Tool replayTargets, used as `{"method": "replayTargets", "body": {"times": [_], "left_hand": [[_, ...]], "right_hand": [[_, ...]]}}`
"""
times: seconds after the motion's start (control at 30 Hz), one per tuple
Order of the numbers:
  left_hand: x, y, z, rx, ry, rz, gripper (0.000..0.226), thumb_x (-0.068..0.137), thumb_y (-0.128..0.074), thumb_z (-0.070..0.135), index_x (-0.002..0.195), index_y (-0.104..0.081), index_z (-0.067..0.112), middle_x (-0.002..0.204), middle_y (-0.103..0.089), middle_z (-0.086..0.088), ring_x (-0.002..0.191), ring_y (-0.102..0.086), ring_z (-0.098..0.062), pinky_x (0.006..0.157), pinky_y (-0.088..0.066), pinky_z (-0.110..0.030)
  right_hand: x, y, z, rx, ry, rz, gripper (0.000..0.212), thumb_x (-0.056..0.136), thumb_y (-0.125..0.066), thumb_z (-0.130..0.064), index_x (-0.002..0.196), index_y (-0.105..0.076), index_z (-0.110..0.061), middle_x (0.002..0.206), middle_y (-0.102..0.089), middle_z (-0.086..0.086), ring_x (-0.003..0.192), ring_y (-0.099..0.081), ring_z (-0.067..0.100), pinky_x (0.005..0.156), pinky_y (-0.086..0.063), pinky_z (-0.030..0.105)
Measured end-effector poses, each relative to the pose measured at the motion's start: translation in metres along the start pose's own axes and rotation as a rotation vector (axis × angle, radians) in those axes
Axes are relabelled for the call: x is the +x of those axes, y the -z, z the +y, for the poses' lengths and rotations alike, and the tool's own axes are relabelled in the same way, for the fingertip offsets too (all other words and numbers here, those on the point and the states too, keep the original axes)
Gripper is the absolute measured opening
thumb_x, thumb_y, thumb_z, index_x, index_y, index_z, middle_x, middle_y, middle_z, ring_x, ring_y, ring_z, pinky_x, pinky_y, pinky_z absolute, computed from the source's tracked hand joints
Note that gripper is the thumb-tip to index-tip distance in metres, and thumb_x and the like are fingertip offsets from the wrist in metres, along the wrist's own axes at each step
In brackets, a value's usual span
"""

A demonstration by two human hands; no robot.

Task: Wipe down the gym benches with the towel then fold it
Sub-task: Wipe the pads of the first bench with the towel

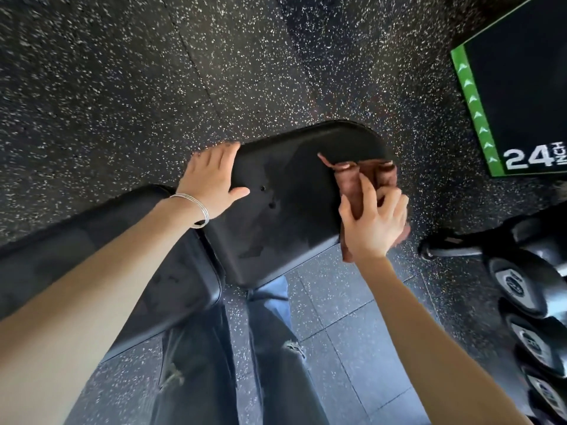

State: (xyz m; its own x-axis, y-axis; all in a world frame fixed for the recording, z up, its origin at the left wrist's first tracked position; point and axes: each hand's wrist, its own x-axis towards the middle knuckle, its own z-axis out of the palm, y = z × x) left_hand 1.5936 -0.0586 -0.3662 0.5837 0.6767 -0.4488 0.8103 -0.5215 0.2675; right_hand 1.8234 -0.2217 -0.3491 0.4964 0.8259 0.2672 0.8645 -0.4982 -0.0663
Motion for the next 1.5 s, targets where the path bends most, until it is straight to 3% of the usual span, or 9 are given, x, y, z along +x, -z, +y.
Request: {"method": "replayTargets", "body": {"times": [0.17,0.3,0.53,0.7,0.8,1.0,1.2,1.37,1.5], "left_hand": [[-0.002,-0.005,-0.002,-0.005,0.005,0.029,0.086,0.088,-0.053,0.049,0.150,-0.009,0.009,0.153,-0.021,-0.012,0.136,-0.026,-0.032,0.115,-0.017,-0.045],[-0.006,-0.004,-0.007,0.004,-0.019,0.054,0.084,0.088,-0.051,0.053,0.149,-0.013,0.010,0.152,-0.026,-0.010,0.135,-0.029,-0.030,0.113,-0.023,-0.044],[-0.044,-0.004,-0.067,0.107,0.134,0.007,0.077,0.089,-0.051,0.051,0.145,-0.025,0.005,0.140,-0.042,-0.018,0.128,-0.039,-0.036,0.110,-0.026,-0.047],[-0.066,-0.018,-0.104,0.113,0.202,-0.139,0.078,0.088,-0.049,0.055,0.144,-0.026,0.007,0.133,-0.048,-0.017,0.120,-0.046,-0.036,0.099,-0.036,-0.046],[-0.071,-0.029,-0.109,0.077,0.215,-0.107,0.075,0.086,-0.051,0.055,0.141,-0.032,0.007,0.128,-0.049,-0.017,0.113,-0.050,-0.037,0.090,-0.041,-0.046],[-0.068,-0.039,-0.108,0.063,0.211,-0.064,0.074,0.086,-0.051,0.055,0.138,-0.032,0.005,0.130,-0.047,-0.017,0.114,-0.047,-0.036,0.097,-0.038,-0.046],[-0.068,-0.039,-0.110,0.045,0.190,-0.056,0.075,0.087,-0.049,0.056,0.138,-0.030,0.005,0.133,-0.044,-0.016,0.117,-0.046,-0.036,0.096,-0.036,-0.045],[-0.068,-0.038,-0.116,0.012,0.149,-0.052,0.074,0.086,-0.049,0.057,0.137,-0.032,0.006,0.132,-0.045,-0.015,0.116,-0.046,-0.034,0.094,-0.038,-0.045],[-0.072,-0.044,-0.123,0.010,0.105,-0.018,0.078,0.086,-0.048,0.058,0.142,-0.026,0.007,0.133,-0.045,-0.014,0.117,-0.046,-0.034,0.095,-0.037,-0.045]], "right_hand": [[0.019,0.002,-0.017,-0.011,-0.043,-0.011,0.033,0.080,-0.065,-0.037,0.103,-0.071,-0.014,0.079,-0.058,0.017,0.069,-0.055,0.032,0.059,-0.045,0.036],[0.076,-0.009,-0.061,-0.008,-0.150,-0.165,0.044,0.086,-0.051,-0.048,0.117,-0.063,-0.019,0.103,-0.057,0.017,0.094,-0.052,0.035,0.072,-0.040,0.040],[0.066,-0.030,-0.137,-0.126,0.182,-0.360,0.048,0.091,-0.030,-0.052,0.121,-0.052,-0.022,0.120,-0.049,0.013,0.109,-0.044,0.032,0.077,-0.031,0.040],[0.050,-0.027,-0.148,-0.111,0.317,-0.410,0.049,0.092,-0.029,-0.051,0.123,-0.051,-0.020,0.114,-0.051,0.016,0.103,-0.047,0.034,0.075,-0.034,0.042],[0.061,-0.022,-0.136,-0.117,0.398,-0.415,0.050,0.090,-0.031,-0.054,0.120,-0.055,-0.021,0.112,-0.052,0.015,0.101,-0.048,0.034,0.074,-0.037,0.043],[0.062,-0.029,-0.168,-0.180,0.014,-0.356,0.050,0.089,-0.034,-0.056,0.114,-0.059,-0.020,0.117,-0.051,0.015,0.104,-0.047,0.034,0.077,-0.038,0.040],[0.005,-0.034,-0.222,-0.089,0.286,-0.322,0.034,0.084,-0.055,-0.045,0.101,-0.069,-0.019,0.085,-0.060,0.013,0.070,-0.054,0.031,0.056,-0.045,0.035],[-0.055,-0.011,-0.176,0.013,0.485,-0.267,0.030,0.087,-0.055,-0.038,0.105,-0.070,-0.020,0.077,-0.057,0.013,0.063,-0.051,0.029,0.053,-0.046,0.036],[-0.077,-0.005,-0.162,-0.043,0.495,-0.298,0.029,0.084,-0.057,-0.037,0.104,-0.071,-0.022,0.074,-0.057,0.011,0.060,-0.051,0.027,0.053,-0.044,0.033]]}}
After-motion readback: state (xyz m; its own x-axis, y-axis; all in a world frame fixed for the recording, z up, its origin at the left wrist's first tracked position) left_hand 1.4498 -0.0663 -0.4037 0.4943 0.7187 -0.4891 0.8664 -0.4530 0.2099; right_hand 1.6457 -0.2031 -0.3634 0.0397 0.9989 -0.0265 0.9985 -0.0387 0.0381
